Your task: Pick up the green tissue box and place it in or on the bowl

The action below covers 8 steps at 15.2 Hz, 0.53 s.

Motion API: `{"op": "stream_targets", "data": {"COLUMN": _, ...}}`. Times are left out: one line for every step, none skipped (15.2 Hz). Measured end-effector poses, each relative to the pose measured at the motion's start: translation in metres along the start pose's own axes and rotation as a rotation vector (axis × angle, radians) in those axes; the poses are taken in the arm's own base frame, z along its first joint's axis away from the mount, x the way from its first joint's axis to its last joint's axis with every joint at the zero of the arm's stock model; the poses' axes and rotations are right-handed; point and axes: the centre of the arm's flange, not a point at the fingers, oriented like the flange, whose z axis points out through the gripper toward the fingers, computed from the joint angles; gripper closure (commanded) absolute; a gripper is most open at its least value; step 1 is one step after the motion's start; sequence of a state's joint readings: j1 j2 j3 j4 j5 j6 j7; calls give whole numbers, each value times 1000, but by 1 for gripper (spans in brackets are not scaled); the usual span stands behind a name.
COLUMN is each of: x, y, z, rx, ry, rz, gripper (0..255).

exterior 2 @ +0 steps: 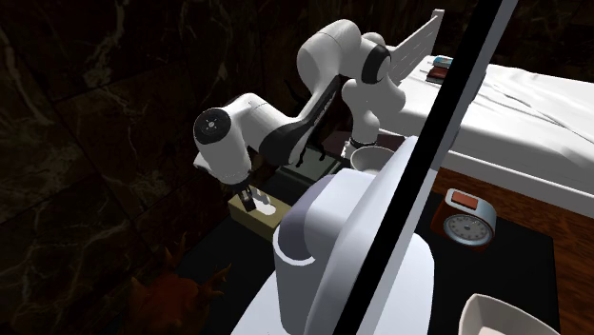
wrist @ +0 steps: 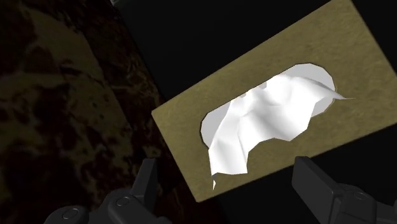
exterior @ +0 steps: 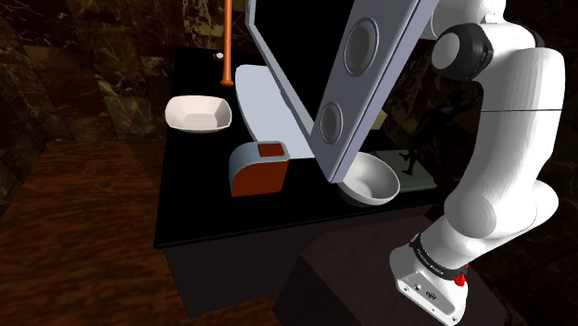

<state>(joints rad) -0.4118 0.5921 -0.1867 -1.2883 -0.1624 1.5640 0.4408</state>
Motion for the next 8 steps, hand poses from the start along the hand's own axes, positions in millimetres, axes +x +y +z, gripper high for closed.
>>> {"op": "stream_targets", "data": {"x": 1, "y": 0, "z": 6, "rx": 0, "ry": 0, "rz": 0, "gripper": 0}}
{"op": "stream_targets", "data": {"x": 1, "y": 0, "z": 10, "rx": 0, "ry": 0, "rz": 0, "gripper": 0}}
{"op": "stream_targets", "data": {"x": 1, "y": 0, "z": 12, "rx": 0, "ry": 0, "rz": 0, "gripper": 0}}
{"op": "stream_targets", "data": {"x": 1, "y": 0, "z": 14, "rx": 0, "ry": 0, "rz": 0, "gripper": 0}}
{"op": "stream_targets", "data": {"x": 1, "y": 0, "z": 14, "rx": 0, "ry": 0, "rz": 0, "gripper": 0}}
{"op": "stream_targets", "data": {"x": 1, "y": 0, "z": 15, "rx": 0, "ry": 0, "rz": 0, "gripper": 0}}
{"op": "stream_targets", "data": {"x": 1, "y": 0, "z": 15, "rx": 0, "ry": 0, "rz": 0, "gripper": 0}}
{"op": "stream_targets", "data": {"x": 1, "y": 0, "z": 15, "rx": 0, "ry": 0, "rz": 0, "gripper": 0}}
